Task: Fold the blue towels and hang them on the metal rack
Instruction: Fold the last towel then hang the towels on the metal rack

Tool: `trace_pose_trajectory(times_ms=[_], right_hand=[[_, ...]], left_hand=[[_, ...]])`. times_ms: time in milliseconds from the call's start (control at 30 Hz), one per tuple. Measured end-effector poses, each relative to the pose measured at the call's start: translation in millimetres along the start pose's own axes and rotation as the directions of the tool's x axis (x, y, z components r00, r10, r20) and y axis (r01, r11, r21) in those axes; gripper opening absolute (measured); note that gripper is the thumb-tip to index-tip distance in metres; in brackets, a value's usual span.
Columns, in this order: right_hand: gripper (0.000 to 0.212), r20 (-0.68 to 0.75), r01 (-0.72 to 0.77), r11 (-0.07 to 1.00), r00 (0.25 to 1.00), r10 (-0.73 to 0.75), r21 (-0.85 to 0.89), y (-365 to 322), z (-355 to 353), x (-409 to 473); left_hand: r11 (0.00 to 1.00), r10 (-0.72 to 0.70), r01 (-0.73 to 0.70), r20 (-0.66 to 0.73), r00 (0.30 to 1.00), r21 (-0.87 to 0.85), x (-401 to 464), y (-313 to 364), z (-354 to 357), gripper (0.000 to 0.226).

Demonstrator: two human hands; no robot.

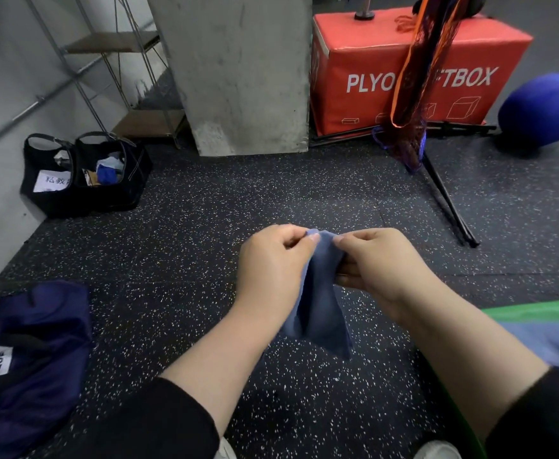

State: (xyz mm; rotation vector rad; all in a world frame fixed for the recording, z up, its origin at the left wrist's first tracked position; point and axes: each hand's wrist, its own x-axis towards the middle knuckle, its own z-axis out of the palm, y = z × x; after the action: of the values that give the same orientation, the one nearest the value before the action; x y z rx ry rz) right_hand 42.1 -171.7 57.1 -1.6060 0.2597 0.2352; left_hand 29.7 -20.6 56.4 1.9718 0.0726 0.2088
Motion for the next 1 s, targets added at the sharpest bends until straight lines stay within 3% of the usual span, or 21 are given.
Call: trace_pose_trajectory(times_ms=[100,367,533,600,667,733,800,867,900,933,1000], right_hand=[[0.025,0.058,-0.014,0.997,0.998,0.009,0.075,-3,4,-3],[0.03,0.128,-0.051,0.979,0.991,0.026,0.198,-3,5,-7],[0.024,0.078,-0.036,0.974,0.997,0.019,0.223,1,-1,-4],[0.02,0.021,-0.008,0.989,1.0,0.005,0.149,3,-5,-1],[0.019,-0.025,0.023,0.999,0.999,-0.023,0.037,6,-11,4],[0.02,0.027,0.089,0.99,0.996,-0.086,-0.11,4,-16,5],[0.021,0.131,0.189,0.932,0.979,-0.155,-0.308,-1,-20,3],[0.022,0.207,0.272,0.856,0.958,-0.198,-0.44,-5,-22,0],[0.023,0.228,0.306,0.829,0.948,-0.221,-0.468,-7,-22,-1],[0.023,0.245,0.337,0.809,0.938,-0.245,-0.482,-10,-22,-3],[0.024,0.264,0.375,0.77,0.925,-0.274,-0.516,-12,-23,-3]], left_hand=[[0.986,0.102,-0.102,0.006,0.995,0.133,-2,-1,6,0.01],[0.915,0.291,-0.29,0.037,0.956,0.281,-3,-4,12,0.01],[0.946,0.2,-0.263,0.299,0.933,0.19,-9,-2,13,0.029],[0.966,0.113,-0.193,0.392,0.913,0.173,-8,0,5,0.031],[0.98,0.078,-0.136,0.344,0.936,0.145,-2,-2,-4,0.032],[0.972,0.091,-0.134,0.212,0.973,0.196,8,-7,-17,0.032],[0.943,0.13,-0.197,0.25,0.959,0.268,18,-11,-27,0.019],[0.895,0.053,-0.243,0.451,0.891,0.374,22,-18,-30,0.064],[0.863,0.009,-0.265,0.509,0.861,0.431,23,-21,-29,0.073],[0.845,-0.005,-0.287,0.542,0.841,0.452,23,-24,-27,0.064],[0.845,-0.001,-0.28,0.524,0.852,0.455,23,-26,-26,0.022]])
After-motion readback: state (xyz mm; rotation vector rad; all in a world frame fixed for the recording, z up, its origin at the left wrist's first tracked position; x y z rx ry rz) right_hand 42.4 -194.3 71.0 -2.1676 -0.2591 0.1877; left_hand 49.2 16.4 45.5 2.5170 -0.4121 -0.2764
